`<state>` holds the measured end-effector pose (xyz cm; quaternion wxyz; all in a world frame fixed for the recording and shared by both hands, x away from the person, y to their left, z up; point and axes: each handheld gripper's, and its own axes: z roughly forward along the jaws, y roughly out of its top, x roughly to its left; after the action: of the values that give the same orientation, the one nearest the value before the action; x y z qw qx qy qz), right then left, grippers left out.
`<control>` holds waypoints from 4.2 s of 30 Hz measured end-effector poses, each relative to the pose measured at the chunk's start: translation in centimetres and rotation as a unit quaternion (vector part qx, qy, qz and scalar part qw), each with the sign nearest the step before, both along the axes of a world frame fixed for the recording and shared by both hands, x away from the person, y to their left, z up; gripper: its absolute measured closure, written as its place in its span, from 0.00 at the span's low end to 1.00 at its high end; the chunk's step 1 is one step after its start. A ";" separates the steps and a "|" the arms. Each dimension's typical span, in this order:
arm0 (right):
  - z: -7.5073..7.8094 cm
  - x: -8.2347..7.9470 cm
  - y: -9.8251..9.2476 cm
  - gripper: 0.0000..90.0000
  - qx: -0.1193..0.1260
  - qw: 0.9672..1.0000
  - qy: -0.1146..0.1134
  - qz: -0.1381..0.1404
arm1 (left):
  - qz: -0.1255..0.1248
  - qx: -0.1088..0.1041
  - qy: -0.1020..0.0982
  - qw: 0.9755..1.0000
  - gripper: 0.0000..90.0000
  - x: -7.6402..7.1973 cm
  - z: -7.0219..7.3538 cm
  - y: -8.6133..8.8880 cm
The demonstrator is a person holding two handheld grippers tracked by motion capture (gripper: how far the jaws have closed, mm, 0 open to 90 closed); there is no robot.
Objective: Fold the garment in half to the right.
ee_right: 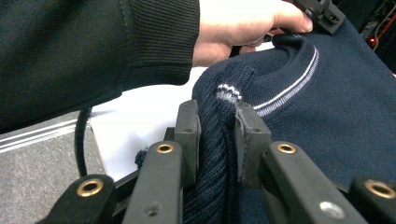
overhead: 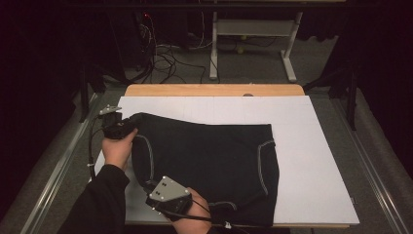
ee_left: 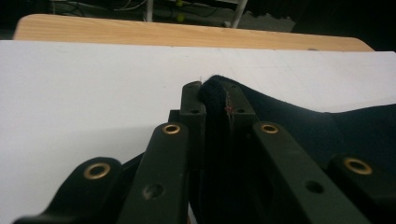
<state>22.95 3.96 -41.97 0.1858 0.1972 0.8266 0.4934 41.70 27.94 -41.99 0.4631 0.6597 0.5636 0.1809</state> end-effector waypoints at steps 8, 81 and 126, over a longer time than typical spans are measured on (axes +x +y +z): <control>-0.1 0.0 3.0 0.83 0.010 1.000 0.008 0.019 | 0.021 0.001 0.002 1.000 0.87 -0.8 -0.1 3.2; -2.4 -2.2 -15.9 0.82 0.049 0.992 -0.003 -0.117 | -0.076 0.087 -0.012 0.993 0.86 1.3 3.0 -18.5; -3.8 -3.6 -21.5 0.62 0.015 0.983 0.010 -0.182 | -0.150 0.075 -0.024 0.986 0.58 2.3 0.8 -26.9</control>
<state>19.30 -17.53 -45.73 0.2612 0.3516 0.7714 0.4617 44.04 1.05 -41.23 0.4471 0.7652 0.4320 0.1670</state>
